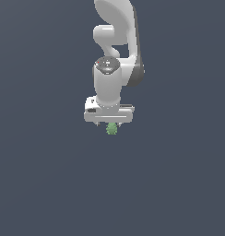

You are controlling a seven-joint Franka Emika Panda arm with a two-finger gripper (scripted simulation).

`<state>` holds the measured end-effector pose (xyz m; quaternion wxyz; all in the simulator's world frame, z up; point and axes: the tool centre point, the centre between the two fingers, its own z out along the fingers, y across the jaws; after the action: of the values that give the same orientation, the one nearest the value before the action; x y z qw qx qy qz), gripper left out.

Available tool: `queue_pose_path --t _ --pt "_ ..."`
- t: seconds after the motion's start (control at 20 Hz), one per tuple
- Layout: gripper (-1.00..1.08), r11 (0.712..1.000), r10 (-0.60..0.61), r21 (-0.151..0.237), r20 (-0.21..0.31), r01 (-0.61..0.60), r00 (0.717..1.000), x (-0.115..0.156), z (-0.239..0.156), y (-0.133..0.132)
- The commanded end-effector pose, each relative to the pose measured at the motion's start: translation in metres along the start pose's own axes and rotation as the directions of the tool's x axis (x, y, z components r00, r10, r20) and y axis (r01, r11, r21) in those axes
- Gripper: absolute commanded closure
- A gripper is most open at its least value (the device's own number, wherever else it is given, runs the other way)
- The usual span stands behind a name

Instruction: Pick up the object and move it to a goal position.

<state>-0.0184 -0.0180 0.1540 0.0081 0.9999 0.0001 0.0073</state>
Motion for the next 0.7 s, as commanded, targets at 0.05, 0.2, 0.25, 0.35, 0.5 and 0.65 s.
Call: queue_pose_path --t 0.05,0.2,0.25,0.35,0.5,0.65 --pt "-0.92 1.0 0.006 0.006 0.005 -0.006 1.0 -0.016 0.019 -0.005" --pt "-0.92 1.0 0.012 0.01 0.009 -0.012 1.0 -0.03 0.034 -0.009" --pt "-0.92 1.0 0.014 0.011 0.01 -0.014 1.0 -0.034 0.038 -0.01" --pt "-0.92 1.0 0.017 0.013 0.012 -0.017 1.0 -0.041 0.045 -0.012" --pt "-0.92 1.0 0.02 0.015 0.014 -0.02 1.0 -0.049 0.052 -0.014" --pt "-0.92 1.0 0.021 0.016 0.015 -0.022 1.0 -0.053 0.056 -0.015"
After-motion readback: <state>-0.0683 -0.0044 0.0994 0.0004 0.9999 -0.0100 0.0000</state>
